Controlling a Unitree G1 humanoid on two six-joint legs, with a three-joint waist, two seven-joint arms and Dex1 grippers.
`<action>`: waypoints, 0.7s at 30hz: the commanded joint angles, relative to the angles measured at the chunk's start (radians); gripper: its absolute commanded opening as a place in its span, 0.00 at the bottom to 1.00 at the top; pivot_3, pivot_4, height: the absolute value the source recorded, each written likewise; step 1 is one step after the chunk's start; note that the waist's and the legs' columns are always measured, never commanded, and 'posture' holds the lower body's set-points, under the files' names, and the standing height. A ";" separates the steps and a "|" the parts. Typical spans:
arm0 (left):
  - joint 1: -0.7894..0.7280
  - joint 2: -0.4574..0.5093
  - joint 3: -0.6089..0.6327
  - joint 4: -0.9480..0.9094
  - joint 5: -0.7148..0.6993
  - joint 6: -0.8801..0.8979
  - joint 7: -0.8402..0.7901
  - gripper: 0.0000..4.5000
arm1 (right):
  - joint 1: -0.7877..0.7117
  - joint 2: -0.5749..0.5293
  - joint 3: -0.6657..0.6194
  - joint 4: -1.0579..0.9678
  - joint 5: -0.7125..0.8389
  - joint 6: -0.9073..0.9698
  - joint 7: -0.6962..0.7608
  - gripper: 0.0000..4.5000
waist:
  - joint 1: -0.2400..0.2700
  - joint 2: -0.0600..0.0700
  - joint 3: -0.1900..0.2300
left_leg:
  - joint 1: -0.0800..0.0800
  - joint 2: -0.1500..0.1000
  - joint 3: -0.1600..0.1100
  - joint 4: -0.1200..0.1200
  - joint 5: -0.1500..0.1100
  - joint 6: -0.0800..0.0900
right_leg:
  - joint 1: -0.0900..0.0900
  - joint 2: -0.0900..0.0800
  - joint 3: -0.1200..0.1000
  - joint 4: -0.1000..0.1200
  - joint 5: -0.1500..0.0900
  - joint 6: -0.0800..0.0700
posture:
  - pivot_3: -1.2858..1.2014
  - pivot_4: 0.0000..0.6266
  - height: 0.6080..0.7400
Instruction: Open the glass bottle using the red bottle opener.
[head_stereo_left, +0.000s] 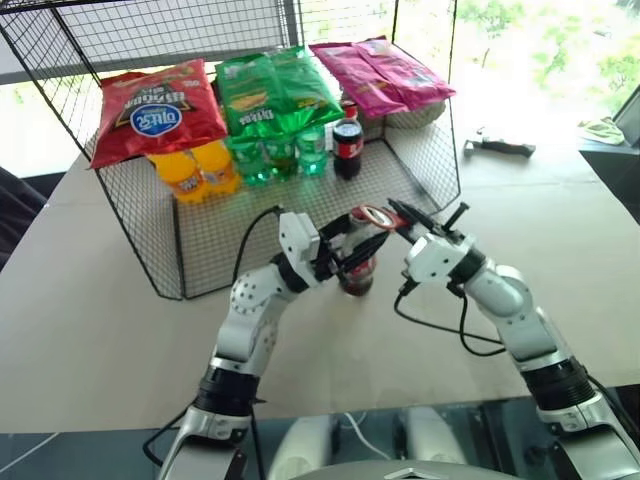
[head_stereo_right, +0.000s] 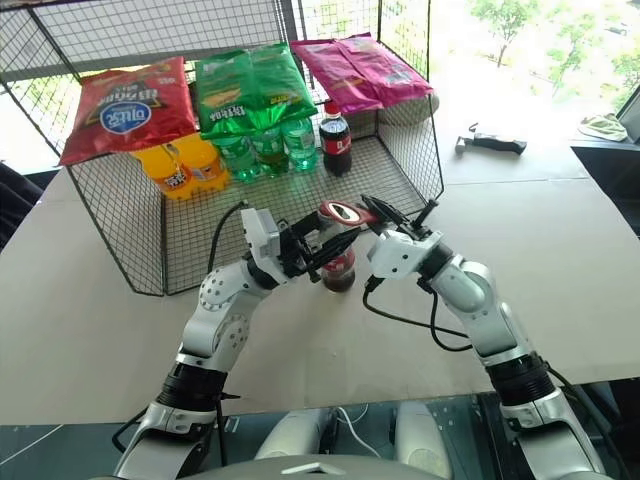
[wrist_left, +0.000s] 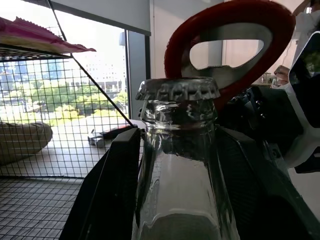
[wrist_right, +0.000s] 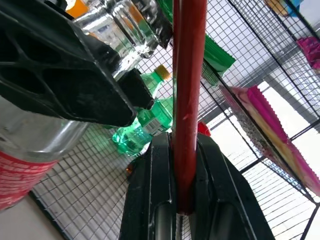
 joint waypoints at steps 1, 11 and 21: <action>0.008 0.000 -0.002 0.017 0.022 0.019 0.018 0.42 | -0.009 0.010 0.043 0.001 -0.068 -0.027 -0.022 0.00 | 0.001 0.000 0.000 | 0.000 0.000 0.000 0.000 0.000 0.000 | 0.000 0.000 0.000 0.000 0.000 0.000 | 0.52 0.24 1.00; 0.017 -0.004 -0.010 0.010 0.020 0.025 0.017 0.42 | -0.020 -0.013 0.101 0.014 -0.177 -0.066 -0.031 0.00 | 0.001 0.000 -0.003 | 0.001 0.000 0.000 0.000 0.000 0.000 | 0.002 0.000 0.000 0.000 0.000 0.000 | 0.52 0.24 1.00; 0.031 -0.011 -0.008 0.000 0.022 0.029 0.026 0.42 | -0.044 0.012 0.135 0.027 -0.192 -0.022 0.004 0.00 | -0.002 0.000 -0.003 | 0.019 0.000 0.001 -0.006 0.000 0.000 | 0.016 0.000 0.001 -0.003 0.000 0.000 | 0.52 0.24 1.00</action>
